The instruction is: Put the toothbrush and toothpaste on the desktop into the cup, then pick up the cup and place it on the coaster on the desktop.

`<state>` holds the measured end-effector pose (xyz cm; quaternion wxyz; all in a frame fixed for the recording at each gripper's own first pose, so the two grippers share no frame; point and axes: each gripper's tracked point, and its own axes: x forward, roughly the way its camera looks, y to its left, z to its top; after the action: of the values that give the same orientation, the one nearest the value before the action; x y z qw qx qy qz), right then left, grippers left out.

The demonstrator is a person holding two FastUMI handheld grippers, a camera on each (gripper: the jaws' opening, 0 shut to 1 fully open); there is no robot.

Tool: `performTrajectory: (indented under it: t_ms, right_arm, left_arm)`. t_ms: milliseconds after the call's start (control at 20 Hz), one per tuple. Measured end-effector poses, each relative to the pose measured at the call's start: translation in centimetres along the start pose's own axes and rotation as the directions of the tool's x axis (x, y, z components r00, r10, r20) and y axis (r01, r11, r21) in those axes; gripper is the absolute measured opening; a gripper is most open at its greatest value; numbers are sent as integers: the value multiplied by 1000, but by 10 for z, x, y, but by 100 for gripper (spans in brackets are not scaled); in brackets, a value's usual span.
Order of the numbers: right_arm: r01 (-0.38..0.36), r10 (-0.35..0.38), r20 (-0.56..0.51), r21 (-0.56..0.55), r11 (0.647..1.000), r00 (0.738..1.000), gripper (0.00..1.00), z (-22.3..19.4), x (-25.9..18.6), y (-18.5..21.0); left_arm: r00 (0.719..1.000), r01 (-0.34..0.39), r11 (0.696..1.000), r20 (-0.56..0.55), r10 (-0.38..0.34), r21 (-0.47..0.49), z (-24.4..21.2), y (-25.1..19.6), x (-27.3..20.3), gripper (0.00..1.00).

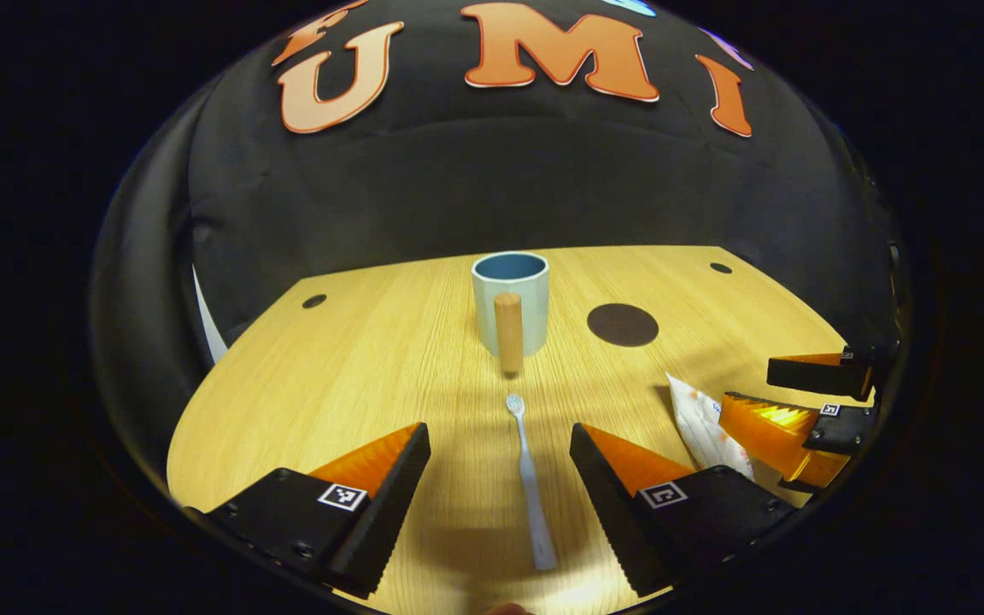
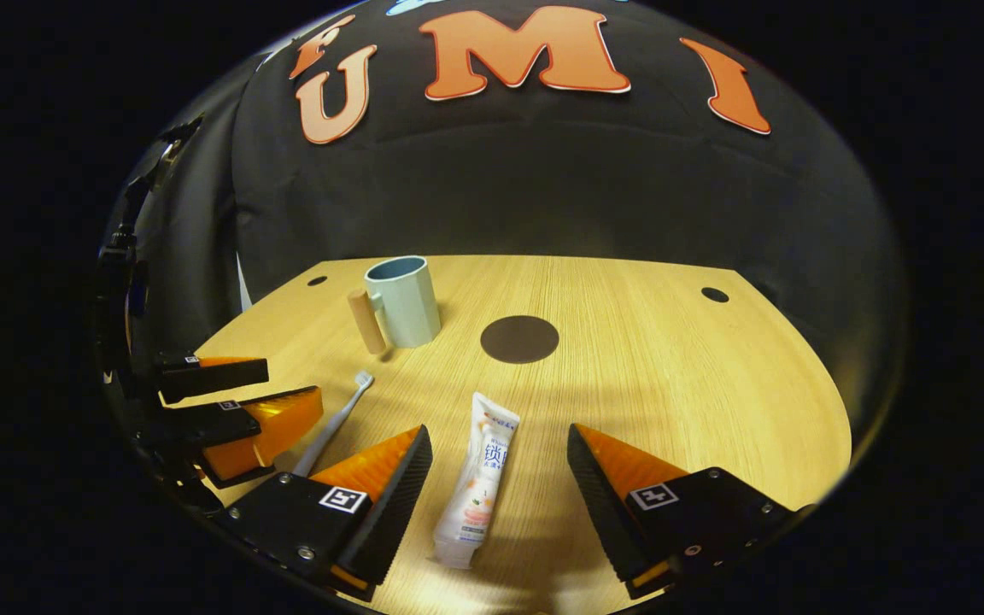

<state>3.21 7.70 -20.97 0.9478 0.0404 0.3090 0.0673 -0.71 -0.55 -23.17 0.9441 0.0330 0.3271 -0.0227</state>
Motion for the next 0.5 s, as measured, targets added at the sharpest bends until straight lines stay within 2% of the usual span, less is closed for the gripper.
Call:
performTrajectory:
  t_ms: [250,500]
  right_arm:
    - [-27,27,-56,14,1000,998,87,-11,6,11]
    - [-22,24,-98,22,1000,995,78,-28,17,16]
  left_arm:
    - [996,16,999,-83,-19,-45,-20,-13,5,100]
    - [987,25,994,-155,-40,-102,-36,-25,11,99]
